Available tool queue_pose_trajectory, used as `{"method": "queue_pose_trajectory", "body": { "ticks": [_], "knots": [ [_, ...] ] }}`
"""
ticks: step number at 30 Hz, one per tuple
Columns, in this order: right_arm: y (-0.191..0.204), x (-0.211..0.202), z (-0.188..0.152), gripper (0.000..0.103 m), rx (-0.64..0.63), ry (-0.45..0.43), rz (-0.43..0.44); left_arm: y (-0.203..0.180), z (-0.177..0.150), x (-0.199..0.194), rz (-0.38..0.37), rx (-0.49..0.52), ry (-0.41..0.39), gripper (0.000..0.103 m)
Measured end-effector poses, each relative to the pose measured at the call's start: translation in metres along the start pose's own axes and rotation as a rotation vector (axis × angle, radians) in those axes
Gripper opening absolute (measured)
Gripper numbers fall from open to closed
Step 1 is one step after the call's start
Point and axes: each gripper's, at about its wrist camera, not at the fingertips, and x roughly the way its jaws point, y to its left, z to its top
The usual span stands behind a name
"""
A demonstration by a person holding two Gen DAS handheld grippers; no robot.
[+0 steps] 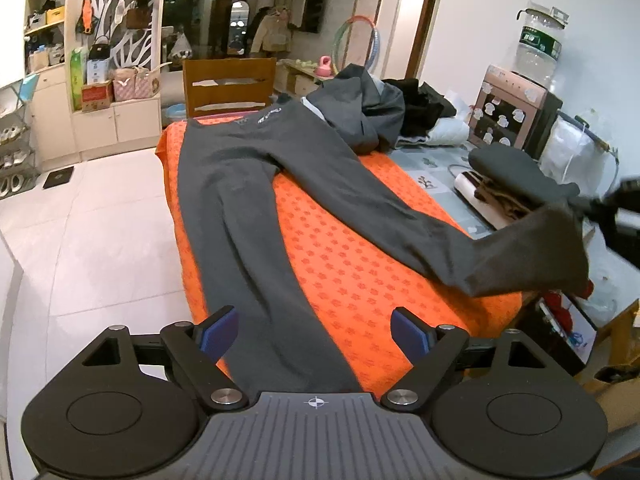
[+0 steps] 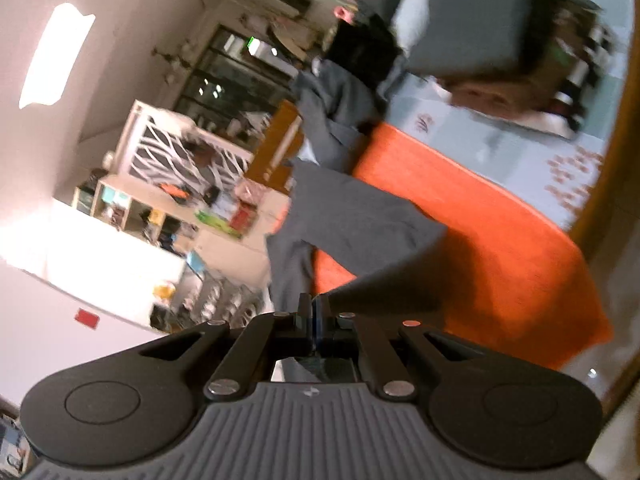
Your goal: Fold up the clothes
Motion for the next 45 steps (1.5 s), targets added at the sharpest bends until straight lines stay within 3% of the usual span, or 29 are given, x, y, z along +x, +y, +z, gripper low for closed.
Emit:
{"method": "queue_pose_trajectory", "body": {
  "ticks": [5, 11, 15, 18, 22, 23, 26, 30, 33, 37, 42, 45],
  "knots": [
    [0.013, -0.009, 0.000, 0.003, 0.114, -0.152, -0.035, 0.032, 0.016, 0.007, -0.033, 0.035, 0.015, 0.086],
    [0.001, -0.064, -0.014, 0.003, 0.241, -0.305, -0.084, 0.032, 0.031, 0.026, -0.103, 0.067, 0.042, 0.086],
    [-0.034, -0.092, -0.026, 0.003, 0.275, -0.339, -0.167, 0.010, 0.034, 0.033, -0.141, 0.090, 0.033, 0.086],
    [-0.073, -0.098, -0.033, 0.003, 0.269, -0.300, -0.277, -0.008, 0.029, 0.032, -0.135, 0.080, 0.018, 0.086],
    [-0.123, -0.084, -0.039, 0.003, 0.145, -0.177, -0.475, -0.025, 0.014, 0.028, -0.093, 0.036, 0.007, 0.086],
    [-0.128, -0.081, -0.040, 0.007, 0.091, -0.147, -0.517, -0.028, 0.008, 0.026, -0.080, 0.023, 0.010, 0.086],
    [-0.136, -0.069, -0.043, 0.007, -0.071, -0.059, -0.580, -0.036, -0.011, 0.020, -0.032, -0.006, 0.018, 0.086],
    [-0.123, -0.049, -0.048, 0.008, -0.279, 0.045, -0.533, -0.040, -0.035, 0.009, 0.033, -0.053, 0.033, 0.086],
    [-0.111, -0.031, -0.053, 0.021, -0.419, 0.110, -0.471, -0.042, -0.046, 0.000, 0.073, -0.078, 0.045, 0.086],
    [-0.099, -0.005, -0.068, 0.029, -0.623, 0.168, -0.413, -0.045, -0.052, -0.014, 0.106, -0.068, 0.035, 0.086],
    [-0.101, 0.017, -0.095, 0.038, -0.882, 0.196, -0.417, -0.054, -0.056, -0.025, 0.123, -0.018, 0.023, 0.086],
    [-0.111, 0.023, -0.104, 0.045, -0.910, 0.235, -0.414, -0.061, -0.056, -0.026, 0.115, 0.011, 0.025, 0.086]
  ]
}}
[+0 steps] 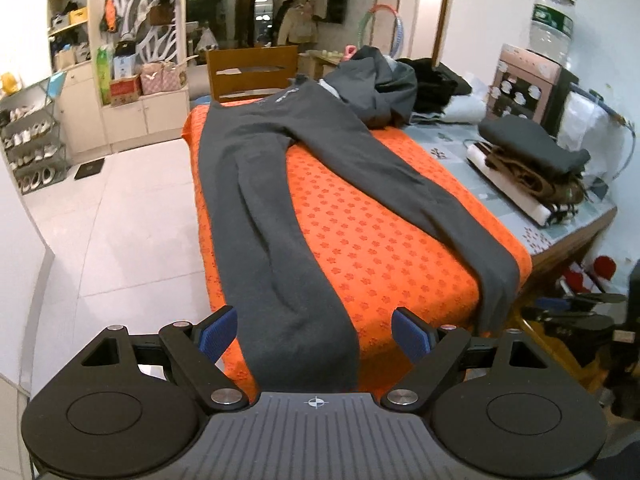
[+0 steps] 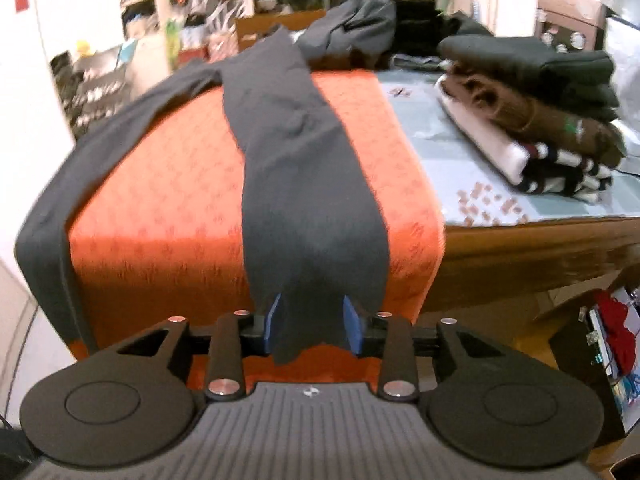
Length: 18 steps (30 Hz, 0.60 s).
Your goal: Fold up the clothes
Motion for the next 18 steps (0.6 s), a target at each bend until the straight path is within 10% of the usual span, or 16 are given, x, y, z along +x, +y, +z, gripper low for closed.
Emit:
{"method": "queue_pose_trajectory", "body": {
  "ticks": [3, 8, 13, 18],
  "knots": [
    [0.006, 0.013, -0.008, 0.064, 0.008, 0.024, 0.028, -0.007, 0.001, 0.002, -0.023, 0.029, -0.007, 0.086],
    [0.027, 0.056, -0.018, 0.066, -0.021, 0.058, -0.011, -0.021, -0.001, 0.015, -0.081, 0.091, 0.015, 0.086],
    [0.032, 0.075, -0.020, 0.007, -0.056, 0.071, -0.053, -0.039, -0.009, 0.025, -0.110, 0.137, 0.026, 0.086],
    [0.017, 0.035, -0.005, 0.003, -0.049, 0.054, 0.044, -0.067, -0.018, 0.030, -0.123, 0.202, 0.020, 0.086]
  ]
}}
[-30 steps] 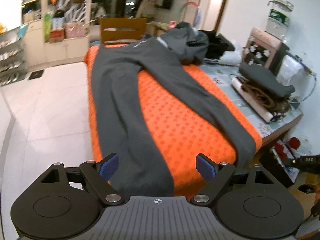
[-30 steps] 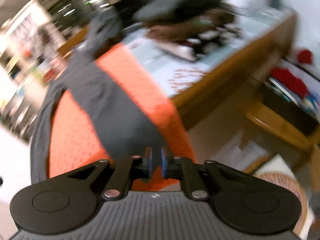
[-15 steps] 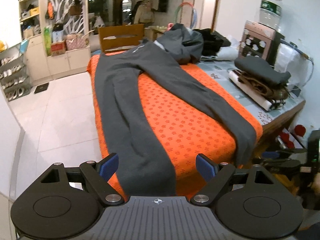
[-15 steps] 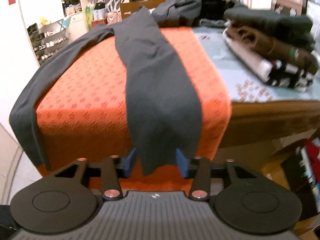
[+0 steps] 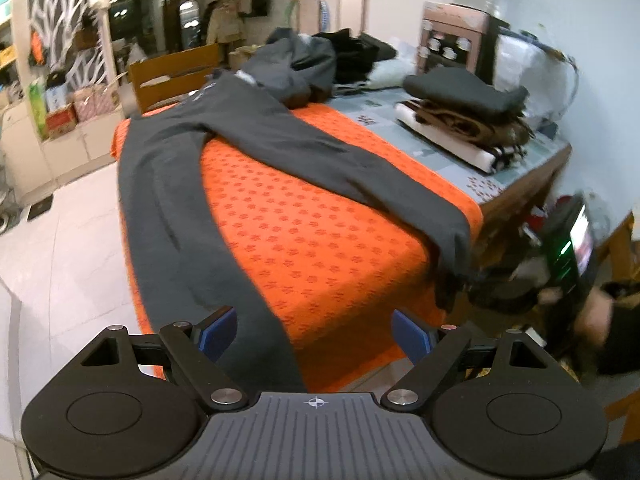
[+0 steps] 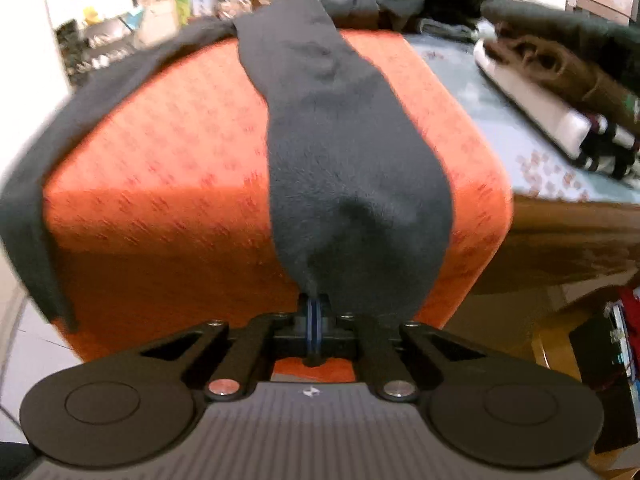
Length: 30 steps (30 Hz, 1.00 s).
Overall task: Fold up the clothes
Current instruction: 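Bring the sleeve end to the left gripper while the left gripper closes on it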
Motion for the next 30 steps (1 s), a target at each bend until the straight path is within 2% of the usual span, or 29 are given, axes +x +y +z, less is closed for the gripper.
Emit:
{"method": "queue_pose_trajectory", "body": {
  "ticks": [4, 8, 12, 16, 18, 20, 27, 30],
  "knots": [
    [-0.016, -0.052, 0.022, 0.003, 0.015, -0.020, 0.129, -0.037, 0.000, 0.014, -0.054, 0.053, -0.013, 0.085],
    [-0.029, -0.090, 0.046, 0.002, 0.032, -0.032, 0.234, -0.080, 0.003, 0.031, -0.128, 0.095, -0.021, 0.079],
    [-0.046, -0.109, 0.067, 0.002, 0.122, -0.029, 0.335, -0.119, 0.009, 0.043, -0.165, 0.181, -0.037, 0.074],
    [-0.058, -0.111, 0.077, 0.002, 0.213, -0.005, 0.418, -0.140, 0.020, 0.046, -0.195, 0.180, -0.066, 0.069],
    [-0.059, -0.110, 0.079, 0.002, 0.232, 0.006, 0.434, -0.148, 0.024, 0.047, -0.177, 0.181, -0.075, 0.060],
    [-0.060, -0.111, 0.081, 0.002, 0.239, 0.012, 0.445, -0.152, 0.026, 0.050, -0.148, 0.176, -0.075, 0.045],
    [-0.061, -0.110, 0.084, 0.002, 0.245, 0.023, 0.459, -0.148, 0.026, 0.050, -0.108, 0.131, -0.063, 0.029],
    [-0.061, -0.109, 0.085, 0.002, 0.243, 0.029, 0.457, -0.149, 0.026, 0.046, -0.091, 0.138, -0.096, 0.028]
  ]
}}
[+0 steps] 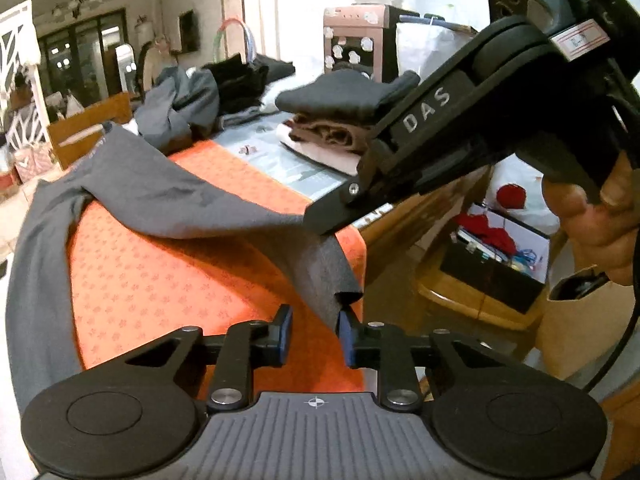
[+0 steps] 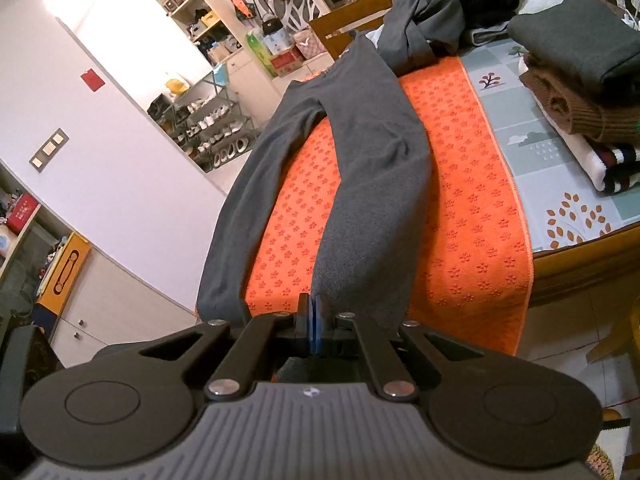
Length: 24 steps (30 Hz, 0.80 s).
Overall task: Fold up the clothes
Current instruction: 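Bring the sleeve end to the left gripper while the left gripper closes on it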
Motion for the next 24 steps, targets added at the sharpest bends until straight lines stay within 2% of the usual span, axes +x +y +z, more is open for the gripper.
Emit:
{"method": "queue_pose_trajectory", "body": {
  "ticks": [4, 6, 12, 19, 24],
  "knots": [
    [0.000, 0.002, 0.002, 0.002, -0.001, 0.006, -0.004, -0.005, 0.005, -0.007, 0.004, 0.025, -0.054, 0.027],
    [0.000, 0.002, 0.004, 0.002, 0.000, 0.005, -0.004, -0.006, 0.007, -0.009, -0.003, 0.034, -0.063, 0.024],
    [-0.004, 0.000, 0.008, 0.002, 0.012, 0.005, 0.003, -0.006, 0.006, -0.011, -0.001, 0.045, -0.049, 0.024],
    [-0.006, -0.002, 0.010, 0.002, 0.020, 0.004, 0.017, -0.001, 0.011, -0.006, 0.015, 0.004, -0.052, 0.024],
    [-0.006, -0.001, 0.011, 0.003, 0.017, 0.013, 0.037, -0.002, 0.014, 0.000, -0.007, 0.006, -0.049, 0.021]
  ]
}}
